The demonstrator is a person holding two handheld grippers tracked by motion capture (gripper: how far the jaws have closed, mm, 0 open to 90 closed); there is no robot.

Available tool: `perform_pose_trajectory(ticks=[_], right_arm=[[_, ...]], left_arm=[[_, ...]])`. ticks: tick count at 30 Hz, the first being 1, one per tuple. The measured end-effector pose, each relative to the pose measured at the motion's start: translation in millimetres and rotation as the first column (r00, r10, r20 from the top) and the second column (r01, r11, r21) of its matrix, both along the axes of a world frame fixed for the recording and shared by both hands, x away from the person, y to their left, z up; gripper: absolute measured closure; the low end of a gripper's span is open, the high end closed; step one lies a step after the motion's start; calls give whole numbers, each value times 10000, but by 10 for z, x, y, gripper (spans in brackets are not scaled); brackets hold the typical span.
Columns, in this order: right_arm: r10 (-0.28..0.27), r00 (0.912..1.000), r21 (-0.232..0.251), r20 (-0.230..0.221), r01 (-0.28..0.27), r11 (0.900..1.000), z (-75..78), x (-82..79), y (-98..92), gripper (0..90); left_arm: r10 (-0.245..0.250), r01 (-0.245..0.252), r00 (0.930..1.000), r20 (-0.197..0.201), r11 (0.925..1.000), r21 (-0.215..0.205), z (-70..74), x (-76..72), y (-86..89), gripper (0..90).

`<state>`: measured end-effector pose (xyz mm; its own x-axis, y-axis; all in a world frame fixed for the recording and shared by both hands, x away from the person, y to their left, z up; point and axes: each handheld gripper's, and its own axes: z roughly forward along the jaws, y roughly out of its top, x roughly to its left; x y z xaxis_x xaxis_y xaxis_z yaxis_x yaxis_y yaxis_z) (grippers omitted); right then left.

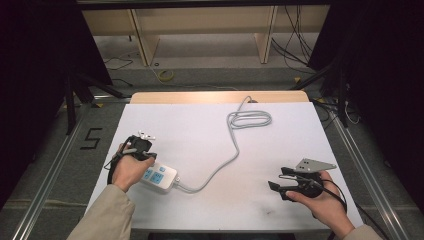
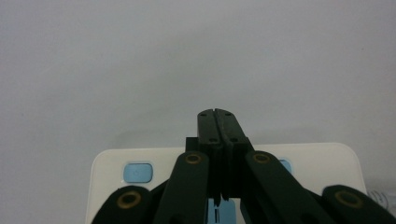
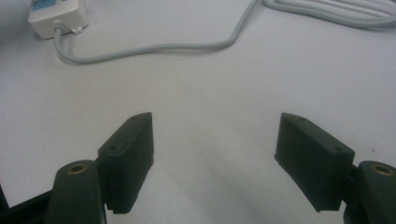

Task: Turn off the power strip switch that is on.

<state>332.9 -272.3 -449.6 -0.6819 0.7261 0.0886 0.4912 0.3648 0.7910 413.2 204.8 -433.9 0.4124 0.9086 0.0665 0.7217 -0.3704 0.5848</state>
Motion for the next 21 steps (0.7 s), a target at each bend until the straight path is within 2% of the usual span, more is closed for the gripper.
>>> perform_pose_trajectory(ticks=[13,18,21], right_arm=[[4,10000,2,-1,-4,10000,0,1,0,283],[8,10000,-3,2,-8,10000,0,2,-2,283],[-11,10000,2,-10,11,10000,0,2,-1,283]], left_arm=[[-404,434,9962,778,9984,-375,51,-49,-45,801],[-697,781,9898,1242,9949,-640,57,-72,-53,725],[-859,1005,9837,1578,9911,-870,62,-88,-58,662]])
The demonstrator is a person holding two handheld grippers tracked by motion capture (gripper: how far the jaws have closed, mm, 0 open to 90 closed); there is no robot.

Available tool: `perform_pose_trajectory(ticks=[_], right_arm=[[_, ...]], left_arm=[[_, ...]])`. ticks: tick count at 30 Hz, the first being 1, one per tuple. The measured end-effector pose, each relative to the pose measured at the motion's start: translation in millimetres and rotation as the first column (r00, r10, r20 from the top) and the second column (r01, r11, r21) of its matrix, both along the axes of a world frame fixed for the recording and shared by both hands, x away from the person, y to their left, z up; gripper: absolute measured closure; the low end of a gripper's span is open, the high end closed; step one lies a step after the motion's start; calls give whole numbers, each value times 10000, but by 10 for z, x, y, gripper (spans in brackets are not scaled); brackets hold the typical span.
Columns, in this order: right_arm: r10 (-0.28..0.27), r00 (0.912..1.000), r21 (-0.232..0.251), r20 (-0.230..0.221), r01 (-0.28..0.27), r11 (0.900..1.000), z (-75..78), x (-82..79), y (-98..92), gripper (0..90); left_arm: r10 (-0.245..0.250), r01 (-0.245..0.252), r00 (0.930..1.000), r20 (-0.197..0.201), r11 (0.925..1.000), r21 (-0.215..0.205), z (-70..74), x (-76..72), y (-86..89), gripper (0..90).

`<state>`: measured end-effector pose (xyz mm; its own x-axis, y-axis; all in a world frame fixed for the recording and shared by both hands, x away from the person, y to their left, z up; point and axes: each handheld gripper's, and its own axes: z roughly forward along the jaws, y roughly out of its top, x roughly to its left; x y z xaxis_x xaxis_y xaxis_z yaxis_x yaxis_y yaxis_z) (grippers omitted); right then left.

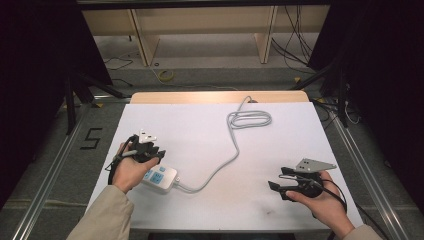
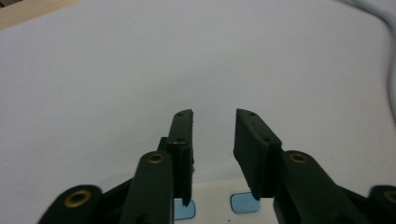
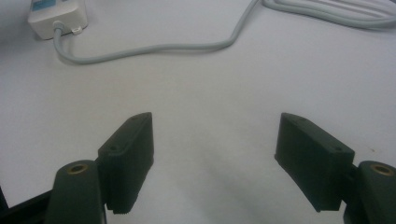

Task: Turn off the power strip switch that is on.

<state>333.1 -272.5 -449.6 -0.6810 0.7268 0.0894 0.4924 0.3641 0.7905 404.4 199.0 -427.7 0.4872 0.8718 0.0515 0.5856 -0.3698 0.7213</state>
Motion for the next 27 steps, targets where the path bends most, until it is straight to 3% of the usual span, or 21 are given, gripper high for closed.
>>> perform_pose_trajectory(ticks=[7,14,18,22,27], right_arm=[[-2,10000,9,19,2,10000,1,0,-2,283],[8,10000,10,65,-8,10000,0,1,-7,281],[22,10000,-5,77,-22,10000,0,2,-9,280],[10,10000,13,75,-10,10000,4,0,-11,278],[41,10000,40,87,-41,10000,4,-2,-9,276]], left_arm=[[-629,658,9947,818,9973,-329,-7,-28,-20,506],[-1048,1138,9887,1072,9901,-821,-29,-54,-62,326],[-1412,1539,9827,1194,9826,-1044,-22,-90,-114,259],[-1764,1953,9752,1339,9701,-1442,-28,-134,-182,235],[-2234,2463,9631,1503,9565,-1566,-24,-207,-285,211]])
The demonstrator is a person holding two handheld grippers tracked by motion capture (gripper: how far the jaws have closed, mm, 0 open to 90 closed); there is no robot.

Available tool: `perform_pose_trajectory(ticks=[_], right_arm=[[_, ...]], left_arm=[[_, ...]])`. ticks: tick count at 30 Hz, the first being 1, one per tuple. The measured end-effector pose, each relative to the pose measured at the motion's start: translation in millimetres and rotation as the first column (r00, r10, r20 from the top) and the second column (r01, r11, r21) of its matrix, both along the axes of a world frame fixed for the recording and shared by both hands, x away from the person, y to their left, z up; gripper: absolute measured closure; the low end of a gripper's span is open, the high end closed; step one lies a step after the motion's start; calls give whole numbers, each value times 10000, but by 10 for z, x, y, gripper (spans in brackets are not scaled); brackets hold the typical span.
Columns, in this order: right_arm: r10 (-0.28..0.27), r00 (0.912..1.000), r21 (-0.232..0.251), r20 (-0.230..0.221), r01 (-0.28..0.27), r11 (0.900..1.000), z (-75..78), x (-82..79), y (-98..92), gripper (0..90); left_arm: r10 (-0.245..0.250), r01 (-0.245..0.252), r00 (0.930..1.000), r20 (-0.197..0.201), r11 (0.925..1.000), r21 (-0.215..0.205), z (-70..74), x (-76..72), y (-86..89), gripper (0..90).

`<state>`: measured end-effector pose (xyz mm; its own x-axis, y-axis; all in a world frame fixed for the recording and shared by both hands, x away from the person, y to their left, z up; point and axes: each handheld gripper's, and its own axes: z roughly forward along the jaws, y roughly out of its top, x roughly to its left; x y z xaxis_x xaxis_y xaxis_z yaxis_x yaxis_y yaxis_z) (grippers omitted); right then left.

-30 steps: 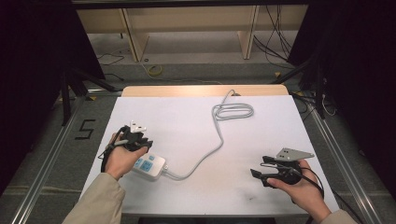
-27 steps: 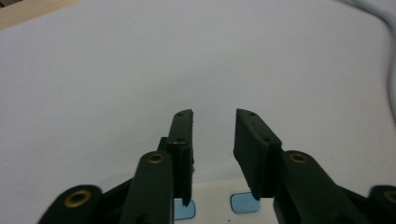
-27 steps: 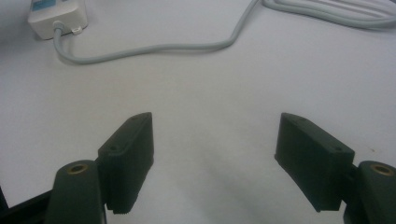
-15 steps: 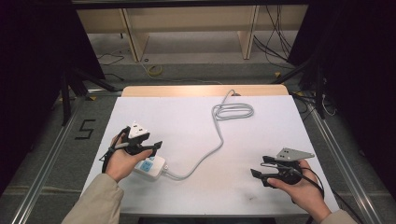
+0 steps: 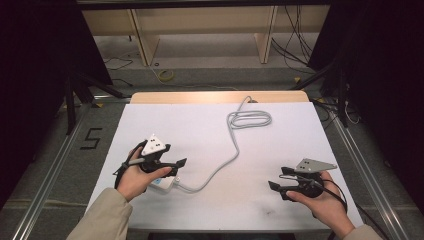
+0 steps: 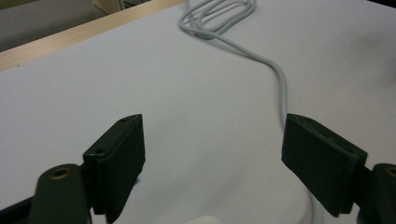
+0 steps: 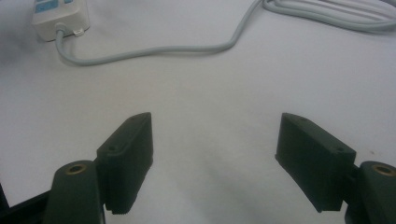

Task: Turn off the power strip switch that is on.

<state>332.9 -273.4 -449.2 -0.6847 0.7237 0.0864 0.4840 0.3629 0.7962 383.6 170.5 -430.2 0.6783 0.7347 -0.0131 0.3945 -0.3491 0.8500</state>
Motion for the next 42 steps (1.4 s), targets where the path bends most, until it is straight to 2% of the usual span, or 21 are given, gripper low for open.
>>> perform_pose_trajectory(ticks=[4,10,16,19,25,30,34,42], right_arm=[[25,10000,7,-2,-25,10000,-1,-1,1,275],[60,10000,15,2,-60,10000,-4,-2,4,273],[86,10000,12,-8,-86,10000,-7,-4,4,272],[97,9999,13,-29,-97,10000,-8,-7,8,271],[103,9999,19,-18,-103,9999,-9,-9,8,270],[109,9999,12,-31,-109,9999,-11,-7,9,269],[136,9999,-1,-28,-136,9999,-12,-7,14,269],[158,9999,-45,-51,-159,9999,-16,1,13,268]], left_arm=[[-404,405,9991,89,9990,-161,-5,-75,-92,206],[-975,970,9948,280,9951,208,-33,-173,-206,200],[-1264,1249,9910,443,9916,347,-63,-249,-250,200],[-1437,1409,9883,502,9884,565,-83,-288,-256,200],[-1649,1620,9859,284,9830,863,-166,-397,-230,200],[-1658,1623,9858,254,9812,1048,-199,-479,-171,200],[-1629,1582,9862,289,9795,1249,-216,-500,-140,202],[-1682,1624,9851,345,9779,1320,-222,-489,-169,202]])
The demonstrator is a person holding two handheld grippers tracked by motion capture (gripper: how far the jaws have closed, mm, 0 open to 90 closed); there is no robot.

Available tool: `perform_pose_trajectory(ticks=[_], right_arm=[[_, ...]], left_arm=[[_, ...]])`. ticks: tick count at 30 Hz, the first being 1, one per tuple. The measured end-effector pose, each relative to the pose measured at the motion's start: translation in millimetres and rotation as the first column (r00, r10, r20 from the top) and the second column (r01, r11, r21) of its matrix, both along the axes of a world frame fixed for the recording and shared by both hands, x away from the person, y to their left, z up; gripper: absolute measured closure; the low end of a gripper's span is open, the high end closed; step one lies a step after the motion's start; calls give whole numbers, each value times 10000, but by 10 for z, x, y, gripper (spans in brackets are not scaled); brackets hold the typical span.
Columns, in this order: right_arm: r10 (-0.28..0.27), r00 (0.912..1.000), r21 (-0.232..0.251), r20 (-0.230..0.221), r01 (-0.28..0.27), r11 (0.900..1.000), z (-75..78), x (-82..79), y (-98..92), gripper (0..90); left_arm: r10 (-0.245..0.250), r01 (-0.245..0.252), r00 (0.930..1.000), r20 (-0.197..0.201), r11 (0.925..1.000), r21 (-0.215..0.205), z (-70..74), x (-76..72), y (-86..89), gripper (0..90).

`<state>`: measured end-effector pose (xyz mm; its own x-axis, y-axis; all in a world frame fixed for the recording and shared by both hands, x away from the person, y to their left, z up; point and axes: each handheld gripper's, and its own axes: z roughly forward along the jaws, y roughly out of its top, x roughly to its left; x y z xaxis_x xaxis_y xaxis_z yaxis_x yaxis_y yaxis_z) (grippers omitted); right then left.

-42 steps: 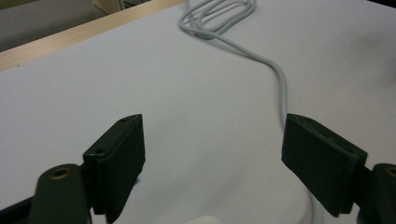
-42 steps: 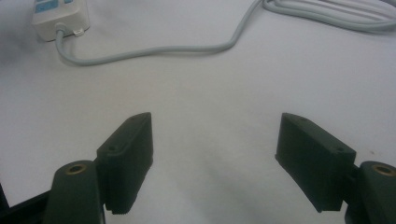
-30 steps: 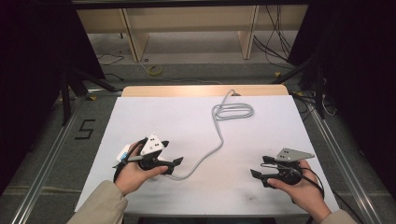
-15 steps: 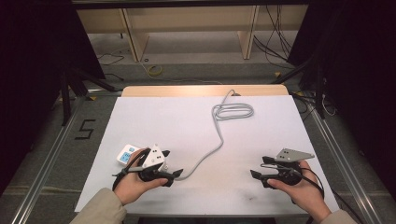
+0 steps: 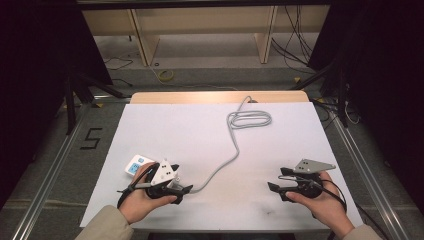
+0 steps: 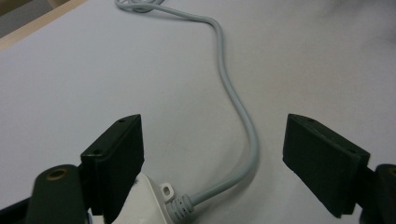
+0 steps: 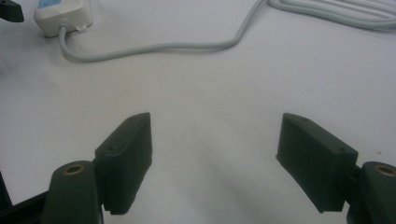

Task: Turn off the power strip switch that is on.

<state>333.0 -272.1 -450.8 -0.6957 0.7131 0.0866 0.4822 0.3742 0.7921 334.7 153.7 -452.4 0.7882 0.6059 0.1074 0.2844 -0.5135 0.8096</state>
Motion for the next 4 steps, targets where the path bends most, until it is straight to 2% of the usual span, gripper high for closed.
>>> perform_pose_trajectory(ticks=[4], right_arm=[[-7,10000,-12,8,7,10000,1,1,-3,268]], left_arm=[[-40,40,10000,36,10000,7,6,0,-16,204]])
